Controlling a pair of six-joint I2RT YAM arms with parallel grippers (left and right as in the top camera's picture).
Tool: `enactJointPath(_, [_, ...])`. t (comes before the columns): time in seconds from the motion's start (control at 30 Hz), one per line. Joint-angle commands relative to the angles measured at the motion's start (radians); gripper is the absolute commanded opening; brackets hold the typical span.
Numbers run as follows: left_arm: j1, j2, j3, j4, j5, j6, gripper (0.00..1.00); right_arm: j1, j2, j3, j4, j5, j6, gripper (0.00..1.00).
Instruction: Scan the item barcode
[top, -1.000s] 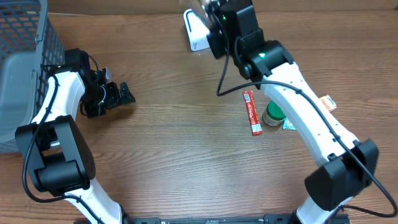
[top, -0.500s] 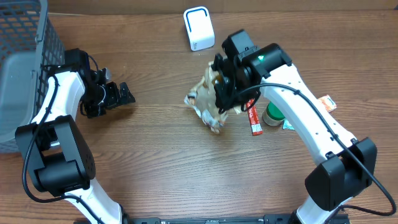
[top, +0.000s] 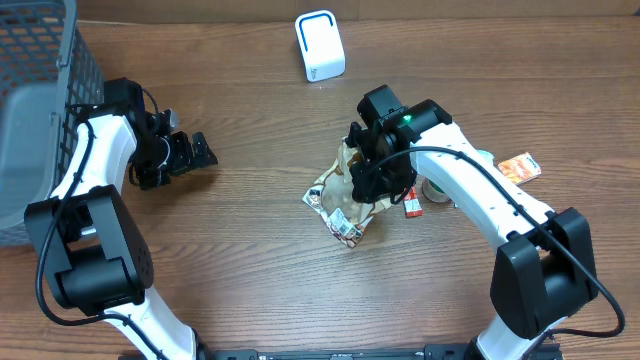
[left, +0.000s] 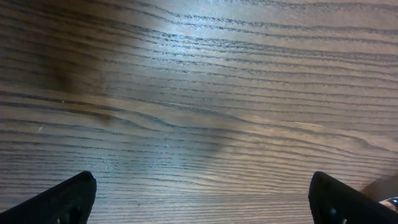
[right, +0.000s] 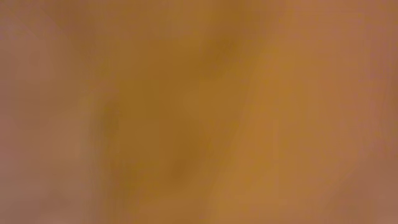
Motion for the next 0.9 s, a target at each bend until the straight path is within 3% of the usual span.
enactJointPath(0.0, [0.005, 0.007, 0.018, 0.001, -0.017, -0.014, 1.0, -0.008, -0.011, -0.008, 0.005, 0.06, 0.0, 0.77])
enactJointPath(0.07, [0.005, 0.007, 0.018, 0.001, -0.017, -0.014, 1.0, -0.008, -0.011, -0.008, 0.005, 0.06, 0.0, 0.92])
enactJointPath(0.13, [0.005, 0.007, 0.018, 0.001, -0.017, -0.014, 1.0, -0.008, -0.011, -0.008, 0.006, 0.06, 0.0, 1.0])
enactJointPath(0.87, [0.005, 0.007, 0.018, 0.001, -0.017, -0.014, 1.0, -0.008, -0.025, -0.008, 0.047, 0.078, 0.037, 1.0])
